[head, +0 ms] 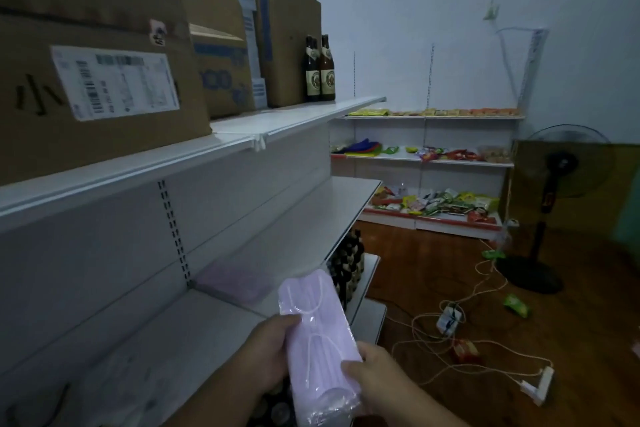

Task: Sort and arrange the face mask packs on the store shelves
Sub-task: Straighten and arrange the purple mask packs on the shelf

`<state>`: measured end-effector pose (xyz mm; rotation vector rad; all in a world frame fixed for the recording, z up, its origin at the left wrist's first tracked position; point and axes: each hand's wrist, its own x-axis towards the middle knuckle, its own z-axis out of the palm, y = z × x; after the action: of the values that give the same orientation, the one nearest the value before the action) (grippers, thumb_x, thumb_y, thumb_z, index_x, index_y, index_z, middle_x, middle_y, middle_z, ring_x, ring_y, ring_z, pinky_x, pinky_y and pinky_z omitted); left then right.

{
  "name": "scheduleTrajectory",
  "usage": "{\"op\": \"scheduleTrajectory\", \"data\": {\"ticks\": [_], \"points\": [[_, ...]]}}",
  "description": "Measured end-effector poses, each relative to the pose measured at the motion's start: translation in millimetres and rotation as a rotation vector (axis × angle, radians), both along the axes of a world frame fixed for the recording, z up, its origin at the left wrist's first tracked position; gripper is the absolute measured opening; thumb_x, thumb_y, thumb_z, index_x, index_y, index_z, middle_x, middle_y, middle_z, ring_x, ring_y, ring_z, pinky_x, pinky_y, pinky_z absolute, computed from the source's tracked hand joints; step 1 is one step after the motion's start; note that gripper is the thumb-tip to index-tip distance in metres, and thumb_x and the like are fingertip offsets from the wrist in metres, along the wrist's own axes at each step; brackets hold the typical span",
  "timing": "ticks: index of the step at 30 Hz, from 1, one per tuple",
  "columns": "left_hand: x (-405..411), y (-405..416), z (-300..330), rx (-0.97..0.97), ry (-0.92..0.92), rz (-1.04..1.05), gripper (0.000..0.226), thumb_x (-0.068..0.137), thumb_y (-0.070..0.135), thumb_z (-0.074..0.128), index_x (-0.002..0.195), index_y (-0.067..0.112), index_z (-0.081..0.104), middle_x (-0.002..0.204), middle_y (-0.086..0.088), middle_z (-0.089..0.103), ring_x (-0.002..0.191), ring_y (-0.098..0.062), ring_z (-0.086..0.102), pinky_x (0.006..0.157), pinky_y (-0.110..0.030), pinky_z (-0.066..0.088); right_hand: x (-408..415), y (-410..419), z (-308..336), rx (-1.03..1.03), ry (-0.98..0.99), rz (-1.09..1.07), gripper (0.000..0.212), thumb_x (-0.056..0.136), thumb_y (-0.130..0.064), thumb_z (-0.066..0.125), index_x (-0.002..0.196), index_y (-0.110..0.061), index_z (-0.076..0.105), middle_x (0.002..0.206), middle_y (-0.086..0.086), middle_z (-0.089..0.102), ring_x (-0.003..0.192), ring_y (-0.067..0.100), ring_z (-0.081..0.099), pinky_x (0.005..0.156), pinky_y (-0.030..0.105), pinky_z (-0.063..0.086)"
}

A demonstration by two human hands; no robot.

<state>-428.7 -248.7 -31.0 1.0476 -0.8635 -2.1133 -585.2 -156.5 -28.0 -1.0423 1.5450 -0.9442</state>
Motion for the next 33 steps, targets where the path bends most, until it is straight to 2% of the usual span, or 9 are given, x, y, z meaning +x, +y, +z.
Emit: {"op": "scheduleTrajectory", "data": {"ticks": [4, 9, 15, 18, 23, 25, 28, 31, 33], "points": [[-46, -29, -3, -0.086, -0.031, 0.095, 0.029, 0.094, 0.013, 0.046, 0.114, 0.000, 0.061, 0.099, -0.024, 0.072, 0.083, -0.038, 0.070, 0.068, -0.040, 0.054, -33, -22, -8, -0.023, 0.022, -0.094, 0.017, 0.093, -0.015, 0.051, 0.102, -0.019, 0.064, 0.103, 0.008, 0.070, 0.097, 0.025, 0.067, 0.094, 0.040, 0.050], [-81, -83, -16, -0.053, -0.067, 0.152, 0.031, 0.089, 0.006, 0.052, 0.118, -0.002, 0.060, 0.102, -0.025, 0.069, 0.091, -0.039, 0.065, 0.075, -0.043, 0.052, -61, -65, -9, 0.010, 0.058, -0.123, 0.026, 0.090, -0.006, 0.045, 0.098, -0.018, 0.067, 0.090, 0.007, 0.071, 0.082, 0.024, 0.067, 0.074, 0.029, 0.051], [-106, -167, -22, -0.069, -0.018, 0.096, 0.021, 0.089, 0.008, 0.053, 0.105, 0.004, 0.064, 0.094, -0.019, 0.073, 0.084, -0.034, 0.070, 0.068, -0.041, 0.054, -83, -144, -1, 0.055, 0.128, -0.189, 0.012, 0.097, -0.012, 0.045, 0.100, -0.013, 0.056, 0.101, 0.006, 0.064, 0.095, 0.026, 0.065, 0.091, 0.046, 0.052], [-112, -201, -22, -0.073, -0.071, 0.132, 0.016, 0.093, 0.005, 0.051, 0.100, 0.005, 0.065, 0.094, -0.018, 0.071, 0.086, -0.035, 0.067, 0.073, -0.042, 0.054, -89, -183, 6, 0.093, 0.159, -0.193, 0.006, 0.099, -0.013, 0.044, 0.103, -0.016, 0.048, 0.107, 0.006, 0.059, 0.099, 0.026, 0.063, 0.089, 0.047, 0.054], [-87, -240, -8, -0.161, -0.055, 0.147, 0.011, 0.086, 0.004, 0.062, 0.094, -0.001, 0.066, 0.099, -0.022, 0.064, 0.089, -0.032, 0.061, 0.088, -0.044, 0.048, -84, -249, 7, 0.157, 0.200, -0.098, 0.015, 0.096, -0.008, 0.047, 0.097, -0.008, 0.062, 0.100, 0.015, 0.063, 0.090, 0.031, 0.065, 0.079, 0.044, 0.055], [-73, -252, -8, -0.161, -0.132, 0.234, 0.007, 0.088, 0.003, 0.058, 0.089, 0.001, 0.065, 0.088, -0.018, 0.064, 0.078, -0.027, 0.062, 0.080, -0.036, 0.051, -74, -274, 3, 0.143, 0.219, -0.052, 0.017, 0.092, -0.006, 0.050, 0.089, -0.009, 0.066, 0.094, 0.015, 0.065, 0.082, 0.028, 0.065, 0.067, 0.033, 0.056], [-48, -271, -18, -0.143, -0.203, 0.329, 0.042, 0.100, -0.002, 0.039, 0.067, 0.001, 0.065, 0.068, -0.016, 0.060, 0.053, -0.015, 0.064, 0.053, -0.019, 0.050, -58, -310, -3, 0.138, 0.226, 0.031, 0.018, 0.087, -0.001, 0.052, 0.074, -0.007, 0.063, 0.083, 0.013, 0.062, 0.071, 0.023, 0.059, 0.058, 0.024, 0.045], [-23, -279, -12, -0.180, -0.390, 0.304, 0.015, 0.094, 0.006, 0.053, 0.094, -0.005, 0.064, 0.082, -0.020, 0.062, 0.063, -0.023, 0.062, 0.050, -0.023, 0.047, -45, -342, -8, 0.152, 0.222, 0.107, 0.018, 0.085, 0.001, 0.052, 0.070, -0.006, 0.061, 0.080, 0.014, 0.061, 0.072, 0.025, 0.058, 0.062, 0.025, 0.043], [-6, -288, -8, -0.182, -0.491, 0.364, 0.022, 0.092, 0.007, 0.058, 0.107, -0.009, 0.061, 0.095, -0.025, 0.067, 0.071, -0.027, 0.066, 0.050, -0.027, 0.052, -35, -361, -10, 0.155, 0.206, 0.162, 0.022, 0.084, 0.000, 0.054, 0.069, -0.011, 0.065, 0.077, 0.010, 0.065, 0.070, 0.025, 0.063, 0.060, 0.027, 0.050]]}}
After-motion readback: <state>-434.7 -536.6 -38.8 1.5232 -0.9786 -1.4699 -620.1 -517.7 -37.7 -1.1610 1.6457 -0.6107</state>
